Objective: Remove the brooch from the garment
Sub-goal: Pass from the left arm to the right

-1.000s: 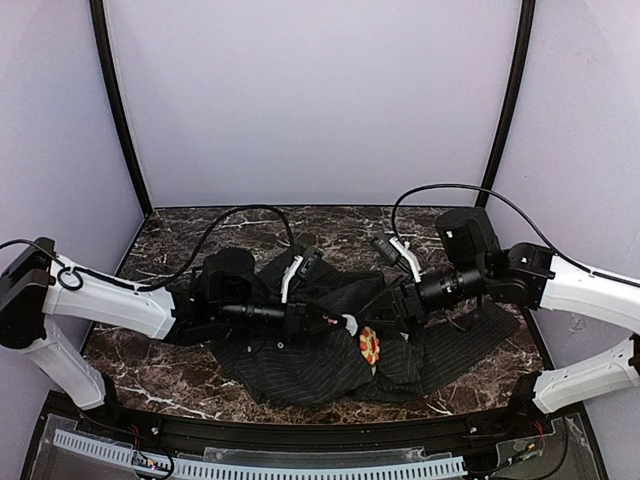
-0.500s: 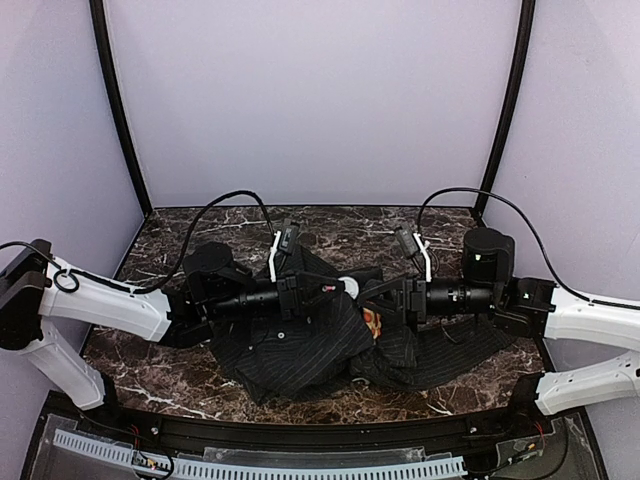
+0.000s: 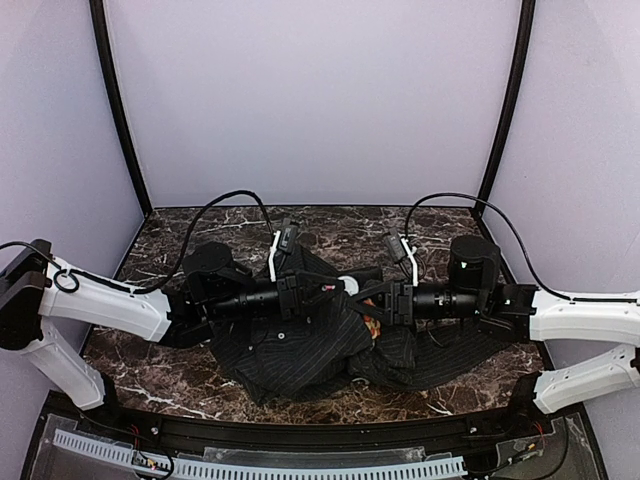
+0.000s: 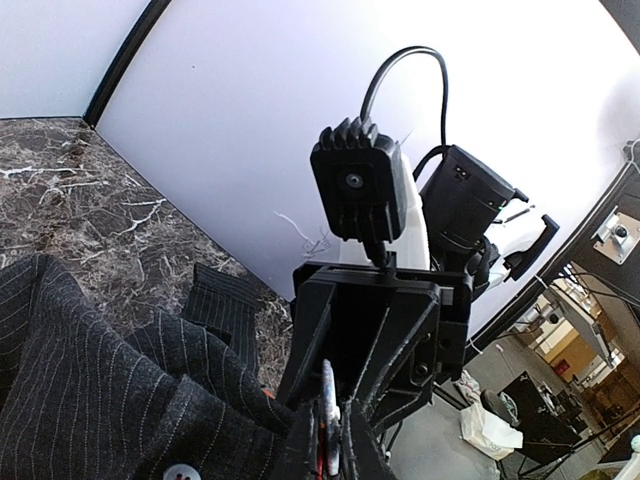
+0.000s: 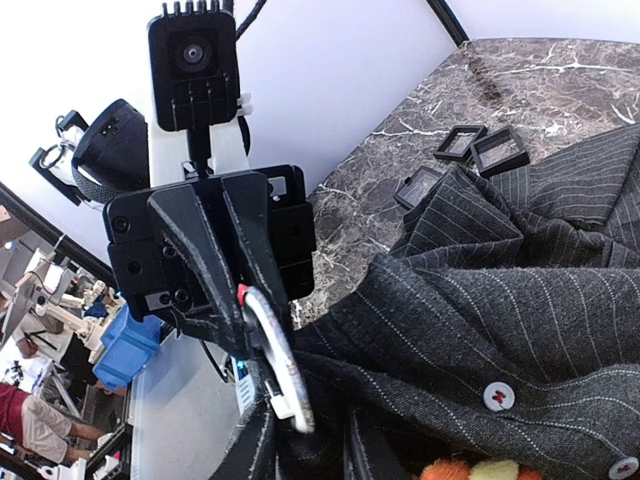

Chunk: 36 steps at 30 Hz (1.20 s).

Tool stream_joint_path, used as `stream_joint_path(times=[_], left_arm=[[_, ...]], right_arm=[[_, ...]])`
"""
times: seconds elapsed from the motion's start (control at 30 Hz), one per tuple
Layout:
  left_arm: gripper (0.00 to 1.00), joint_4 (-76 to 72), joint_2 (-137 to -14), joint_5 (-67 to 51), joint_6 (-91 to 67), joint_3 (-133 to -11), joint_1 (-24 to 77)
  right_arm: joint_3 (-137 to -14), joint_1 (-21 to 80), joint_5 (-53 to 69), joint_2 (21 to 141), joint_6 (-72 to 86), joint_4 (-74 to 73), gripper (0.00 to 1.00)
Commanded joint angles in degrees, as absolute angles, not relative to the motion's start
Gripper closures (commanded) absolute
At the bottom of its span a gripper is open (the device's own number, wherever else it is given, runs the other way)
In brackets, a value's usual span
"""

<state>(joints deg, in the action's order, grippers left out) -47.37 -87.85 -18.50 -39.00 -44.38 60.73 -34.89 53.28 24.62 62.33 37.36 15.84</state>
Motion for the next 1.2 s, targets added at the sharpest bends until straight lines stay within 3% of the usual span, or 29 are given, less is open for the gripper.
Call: stream_joint_path(times=[0.0,0.13,0.27,0.33,0.4,0.47,0.53,0.6,0.7,0.87,1.17], left_arm=[[0.99,-49.5,-85.5,-18.3,-38.6,-43.6,61.2],[0.99,-49.2,-85.3,-18.4,-38.5,-43.4,61.3],[0.98,-47.1,-84.6,-18.4,-37.7,-43.4,61.3],[0.87,-44.3,-83.6,-18.1,-36.9,-43.6,61.3],[0.64,-39.9,-82.1,-17.8,-35.4,-43.9,61.3],[0.3,-32.6,-79.8,-16.0,-33.3,-44.7,61.2],[0.17,-22.3,-77.3,-13.3,-30.1,-46.3,61.1],[0.1,-11.4,-75.3,-10.1,-26.3,-49.6,61.0],[0.06,4.7,-73.7,-9.3,-21.0,-53.6,60.3],[0.08,18.5,-74.3,-16.4,-12.2,-60.4,57.3],[0.36,24.2,-80.2,-29.7,-3.1,-67.4,55.3]], right_arm=[[-34.0,54.0,25.3,62.8,38.0,21.0,0.81],[-33.5,54.0,25.0,62.7,38.5,22.6,1.0],[-33.5,54.0,24.6,62.1,38.2,22.1,1.0],[-34.0,53.9,24.3,61.6,37.0,20.0,1.0],[-35.8,53.7,24.0,61.4,34.9,15.6,1.0],[-38.3,53.1,24.9,62.1,32.0,10.1,1.0],[-41.4,52.3,26.6,63.2,28.5,3.7,1.0],[-45.1,51.6,28.6,64.6,23.9,-2.7,1.0],[-49.5,50.9,32.4,66.9,18.6,-11.9,1.0],[-55.7,50.8,39.2,71.3,12.5,-22.4,1.0],[-57.8,50.8,47.5,73.0,12.4,-23.5,1.0]])
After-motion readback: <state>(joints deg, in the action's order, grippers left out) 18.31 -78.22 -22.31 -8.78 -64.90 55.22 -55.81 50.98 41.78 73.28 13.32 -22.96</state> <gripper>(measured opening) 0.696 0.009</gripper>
